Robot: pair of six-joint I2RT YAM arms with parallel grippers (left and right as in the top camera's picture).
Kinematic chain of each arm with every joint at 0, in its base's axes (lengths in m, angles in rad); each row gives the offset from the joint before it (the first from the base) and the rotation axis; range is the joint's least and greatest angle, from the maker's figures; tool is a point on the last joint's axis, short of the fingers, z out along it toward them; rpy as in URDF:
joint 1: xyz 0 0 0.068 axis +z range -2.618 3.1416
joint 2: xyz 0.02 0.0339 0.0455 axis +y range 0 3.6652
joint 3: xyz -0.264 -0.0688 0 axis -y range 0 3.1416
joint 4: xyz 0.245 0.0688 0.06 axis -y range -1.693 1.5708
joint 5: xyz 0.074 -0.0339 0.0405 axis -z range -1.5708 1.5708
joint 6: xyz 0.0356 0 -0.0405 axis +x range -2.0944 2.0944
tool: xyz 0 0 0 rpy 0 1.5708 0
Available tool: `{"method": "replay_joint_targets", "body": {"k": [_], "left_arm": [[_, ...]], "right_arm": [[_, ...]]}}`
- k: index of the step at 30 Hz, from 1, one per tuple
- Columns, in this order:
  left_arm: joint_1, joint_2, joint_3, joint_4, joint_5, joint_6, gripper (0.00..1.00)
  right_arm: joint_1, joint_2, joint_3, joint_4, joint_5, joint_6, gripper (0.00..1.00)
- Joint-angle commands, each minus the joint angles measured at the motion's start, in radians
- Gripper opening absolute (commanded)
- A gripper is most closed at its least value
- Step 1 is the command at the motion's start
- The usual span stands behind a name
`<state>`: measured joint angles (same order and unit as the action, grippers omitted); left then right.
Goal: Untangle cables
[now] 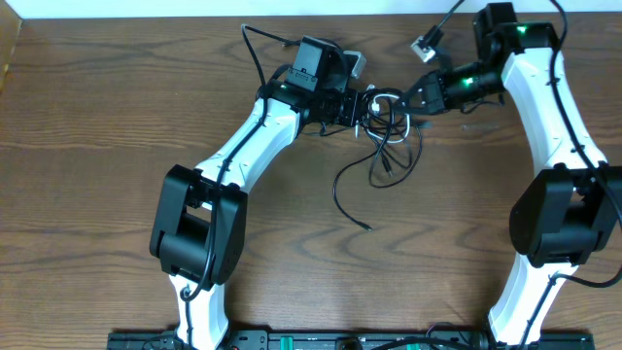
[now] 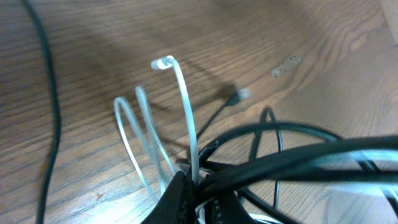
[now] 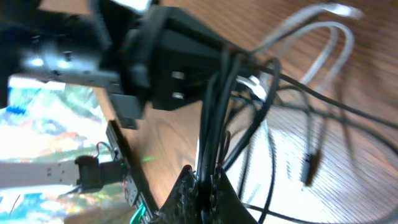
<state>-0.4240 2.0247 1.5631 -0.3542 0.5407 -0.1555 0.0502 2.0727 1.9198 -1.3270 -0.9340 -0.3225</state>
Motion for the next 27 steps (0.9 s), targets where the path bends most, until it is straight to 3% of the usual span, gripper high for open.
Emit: {"method": "replay_joint_targets", "body": {"k": [1,12,21,27], "left_arm": [[0.055,-0.058,-0.008,-0.003,-0.141,-0.056,0.08],[0.090,-0.325,-0.008,-0.095,-0.087,-0.101,0.07],[0.132,-0.447,-0.008,-0.138,0.060,-0.102,0.07],[0.227,-0.549,0.012,-0.109,0.062,-0.108,0.07]], "right_arm": [[-0.046,-0.042,0.003,-0.005,0.065,0.091,0.01],[-0.041,-0.042,0.002,0.079,0.794,0.487,0.01],[-0.042,-0.042,0.002,0.108,0.819,0.463,0.05],[-0.050,-0.042,0.002,0.118,0.827,0.463,0.05]]}}
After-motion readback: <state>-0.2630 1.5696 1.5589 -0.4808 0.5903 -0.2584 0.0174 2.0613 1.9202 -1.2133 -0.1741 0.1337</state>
